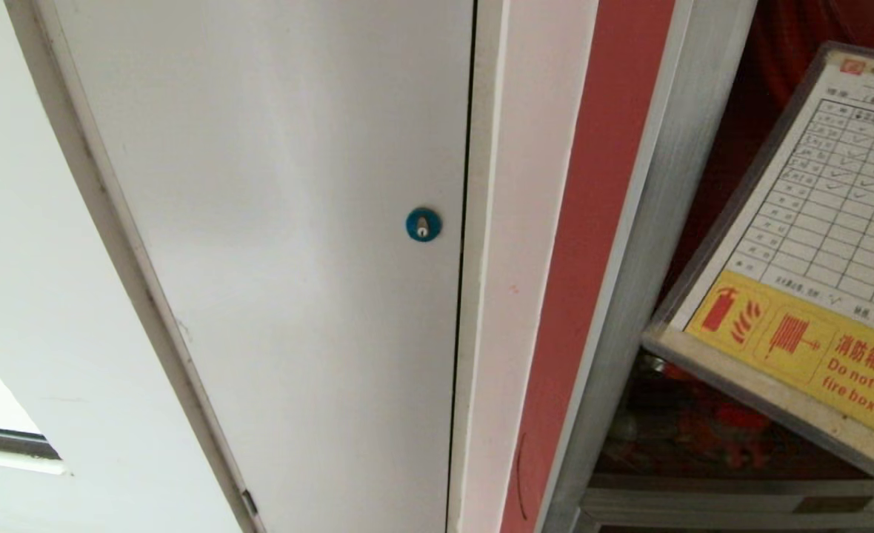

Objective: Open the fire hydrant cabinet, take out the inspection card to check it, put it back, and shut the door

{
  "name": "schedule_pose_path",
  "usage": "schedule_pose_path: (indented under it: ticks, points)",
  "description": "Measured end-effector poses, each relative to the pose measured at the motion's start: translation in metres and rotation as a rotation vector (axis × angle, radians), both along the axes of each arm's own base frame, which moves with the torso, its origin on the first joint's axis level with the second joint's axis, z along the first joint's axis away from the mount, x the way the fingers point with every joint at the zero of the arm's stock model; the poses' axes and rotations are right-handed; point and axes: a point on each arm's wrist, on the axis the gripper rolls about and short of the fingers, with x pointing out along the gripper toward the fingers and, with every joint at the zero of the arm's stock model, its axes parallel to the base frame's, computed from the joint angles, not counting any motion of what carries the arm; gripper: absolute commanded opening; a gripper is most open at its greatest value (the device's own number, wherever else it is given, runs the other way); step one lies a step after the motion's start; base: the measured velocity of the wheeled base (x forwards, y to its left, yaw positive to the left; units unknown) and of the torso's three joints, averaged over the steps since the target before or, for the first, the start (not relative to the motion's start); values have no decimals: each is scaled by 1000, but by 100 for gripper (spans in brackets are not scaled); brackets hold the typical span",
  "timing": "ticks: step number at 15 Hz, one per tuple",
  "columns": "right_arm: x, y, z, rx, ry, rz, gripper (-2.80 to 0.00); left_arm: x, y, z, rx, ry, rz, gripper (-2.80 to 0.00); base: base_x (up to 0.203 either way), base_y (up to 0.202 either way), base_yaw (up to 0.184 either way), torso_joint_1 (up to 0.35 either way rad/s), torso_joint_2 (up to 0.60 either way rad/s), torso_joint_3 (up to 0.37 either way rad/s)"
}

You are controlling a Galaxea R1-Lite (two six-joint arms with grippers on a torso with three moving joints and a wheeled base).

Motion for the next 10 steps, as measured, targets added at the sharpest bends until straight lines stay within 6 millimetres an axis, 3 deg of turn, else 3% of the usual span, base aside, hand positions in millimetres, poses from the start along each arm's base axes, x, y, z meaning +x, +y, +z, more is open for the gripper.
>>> schedule_pose_path:
  ticks: [5,10]
  points:
    - [2,-13,4,137,103,-259,-280,0,0,0,0,0,0,-280,0,0,0,0,0,0]
    - [15,-14,5,190,214,-388,-280,0,0,0,0,0,0,-280,0,0,0,0,0,0]
